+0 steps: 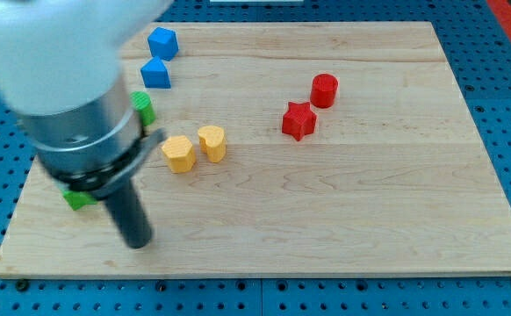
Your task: Slide the green star to the top left of the yellow hexagon
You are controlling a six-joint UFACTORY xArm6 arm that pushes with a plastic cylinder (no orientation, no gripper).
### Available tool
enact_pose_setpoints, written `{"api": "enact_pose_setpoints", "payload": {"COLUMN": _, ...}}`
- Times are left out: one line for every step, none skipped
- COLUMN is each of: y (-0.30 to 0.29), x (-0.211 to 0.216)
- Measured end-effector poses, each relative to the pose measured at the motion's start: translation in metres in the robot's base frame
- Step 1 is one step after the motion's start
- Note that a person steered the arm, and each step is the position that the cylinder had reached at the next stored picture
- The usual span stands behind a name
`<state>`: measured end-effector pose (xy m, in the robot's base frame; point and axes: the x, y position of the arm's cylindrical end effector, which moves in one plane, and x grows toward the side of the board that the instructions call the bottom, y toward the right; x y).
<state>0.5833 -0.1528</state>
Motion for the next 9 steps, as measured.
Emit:
{"api": "enact_pose_setpoints", "payload": {"y": -0.048, "x": -0.039}}
{"api": "enact_pose_setpoints", "payload": {"y": -0.064, "x": -0.062}}
{"api": "enact_pose_setpoints", "payload": {"y": -0.08, "x": -0.023}}
{"api": "enact_pose_setpoints", "payload": {"y": -0.141, "x": -0.052}}
{"api": "enact_pose_setpoints", "payload": {"y": -0.134, "x": -0.075}}
{"api": "enact_pose_setpoints", "payload": {"y": -0.069, "x": -0.075}}
{"api": "enact_pose_setpoints", "payload": {"y": -0.048, "x": -0.082}}
{"api": "enact_pose_setpoints", "payload": {"y": -0.034, "x": -0.096}}
{"api": "enact_pose_setpoints", "payload": {"y": -0.074, "x": -0.083}}
